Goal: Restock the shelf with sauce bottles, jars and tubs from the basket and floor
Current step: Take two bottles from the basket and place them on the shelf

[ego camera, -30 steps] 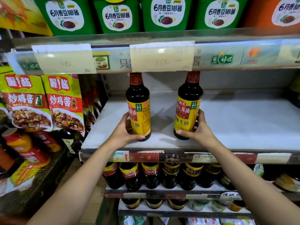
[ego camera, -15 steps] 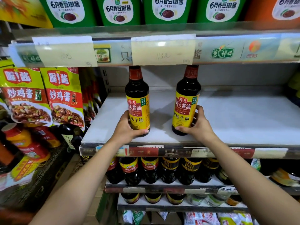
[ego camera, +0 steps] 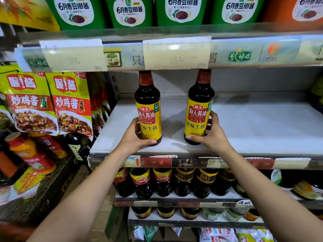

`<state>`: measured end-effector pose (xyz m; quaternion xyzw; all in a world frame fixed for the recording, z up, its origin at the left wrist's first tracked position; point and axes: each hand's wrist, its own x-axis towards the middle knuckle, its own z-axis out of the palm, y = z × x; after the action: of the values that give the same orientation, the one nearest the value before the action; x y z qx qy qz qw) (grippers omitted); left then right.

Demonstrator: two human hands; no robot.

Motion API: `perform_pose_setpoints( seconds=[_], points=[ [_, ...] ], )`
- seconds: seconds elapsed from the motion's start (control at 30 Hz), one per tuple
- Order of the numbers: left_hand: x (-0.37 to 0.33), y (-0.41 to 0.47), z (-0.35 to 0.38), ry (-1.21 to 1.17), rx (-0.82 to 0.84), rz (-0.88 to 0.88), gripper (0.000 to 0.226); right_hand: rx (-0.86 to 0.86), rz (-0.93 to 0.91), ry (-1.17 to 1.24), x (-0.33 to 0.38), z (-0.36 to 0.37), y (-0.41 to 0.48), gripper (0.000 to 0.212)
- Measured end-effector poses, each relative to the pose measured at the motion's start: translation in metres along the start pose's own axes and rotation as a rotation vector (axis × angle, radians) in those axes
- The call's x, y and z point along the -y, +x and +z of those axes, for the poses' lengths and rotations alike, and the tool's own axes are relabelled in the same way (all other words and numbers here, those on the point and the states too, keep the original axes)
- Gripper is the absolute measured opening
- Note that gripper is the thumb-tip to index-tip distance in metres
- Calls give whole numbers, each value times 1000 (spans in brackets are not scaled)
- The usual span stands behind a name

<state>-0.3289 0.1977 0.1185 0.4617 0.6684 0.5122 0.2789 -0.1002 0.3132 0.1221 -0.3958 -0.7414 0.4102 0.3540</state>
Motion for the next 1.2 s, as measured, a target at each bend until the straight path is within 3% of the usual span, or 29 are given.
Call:
perform_pose_setpoints(
  seconds=[0.2,0.37,0.67,0.93,1.2],
  points=[
    [3,1,1,47,-24,3,82,-67,-26,-85,1,3,-4,104],
    [-1,-3,7,164,-87,45,82,-5,-21,-79,-1,0,0,98],
    [-7,-6,12,170,-122,37,78,161,16,-9,-5,-8,8,98],
    [-6,-3,1,187,-51,38,76,43,-15,-95,1,-3,0,96],
    [3,13,-8,142,-29,19,75,52,-20,-110,2,8,12,95]
  ],
)
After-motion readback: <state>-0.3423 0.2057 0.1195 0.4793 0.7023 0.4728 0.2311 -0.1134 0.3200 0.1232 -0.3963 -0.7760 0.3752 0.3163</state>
